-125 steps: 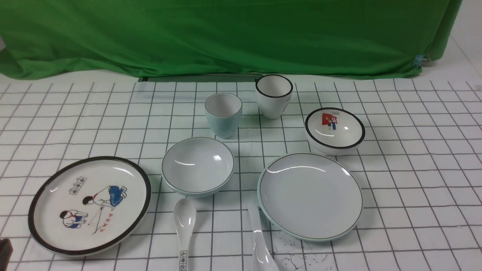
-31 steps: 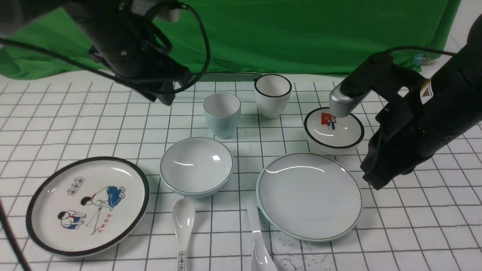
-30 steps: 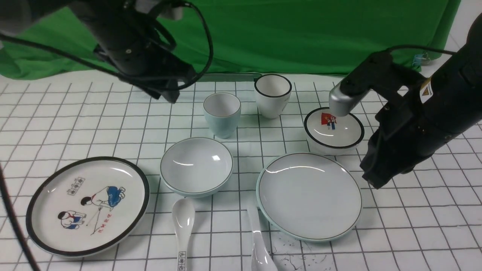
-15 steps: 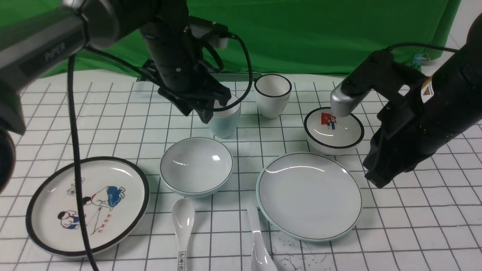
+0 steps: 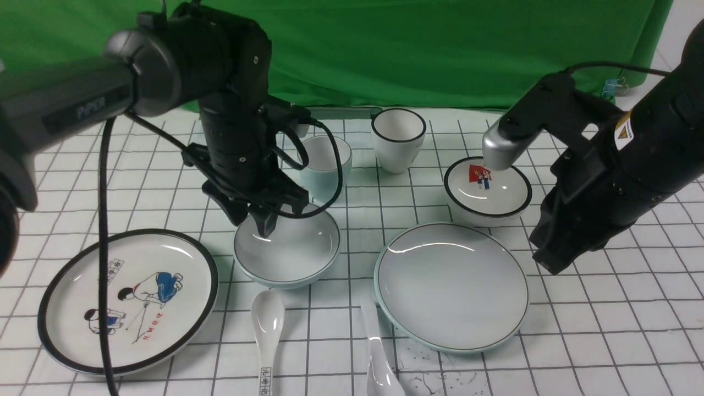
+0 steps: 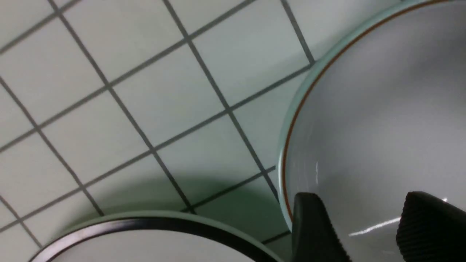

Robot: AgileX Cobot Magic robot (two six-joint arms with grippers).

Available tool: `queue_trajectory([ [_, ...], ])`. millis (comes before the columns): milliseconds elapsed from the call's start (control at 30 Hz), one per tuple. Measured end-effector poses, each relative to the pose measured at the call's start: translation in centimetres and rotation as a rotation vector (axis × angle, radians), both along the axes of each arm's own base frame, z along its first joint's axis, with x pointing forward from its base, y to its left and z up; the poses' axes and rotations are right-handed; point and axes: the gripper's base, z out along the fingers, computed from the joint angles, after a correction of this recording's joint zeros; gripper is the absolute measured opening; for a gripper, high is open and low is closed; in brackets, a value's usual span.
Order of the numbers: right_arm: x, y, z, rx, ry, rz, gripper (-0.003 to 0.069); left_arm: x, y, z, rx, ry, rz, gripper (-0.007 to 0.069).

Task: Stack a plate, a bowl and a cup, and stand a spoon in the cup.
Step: Use the left arm to grab a blue rice bowl

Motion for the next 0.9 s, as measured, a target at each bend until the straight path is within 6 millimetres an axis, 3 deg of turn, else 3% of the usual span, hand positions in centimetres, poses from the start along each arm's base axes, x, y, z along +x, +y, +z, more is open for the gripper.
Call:
queue_trajectory([
  [300,0.0,0.0,0.0,0.000,0.000,0.000,0.0020,1.7,2.5,-1.5,-0.021,-0.027,0.088,0.0284],
  [567,0.1,0.0,0.0,0.003,-0.006,-0.001,0.0022,2.0,2.0,-4.5,-0.059,0.055,0.107,0.0277],
  [733,0.1,0.0,0.0,0.003,-0.006,-0.001,0.0023,2.1,1.8,-4.7,-0.075,0.059,0.106,0.0153],
  [900,0.1,0.0,0.0,0.003,-0.006,0.000,0.0029,1.8,1.8,-2.7,-0.106,0.018,0.102,0.0028],
])
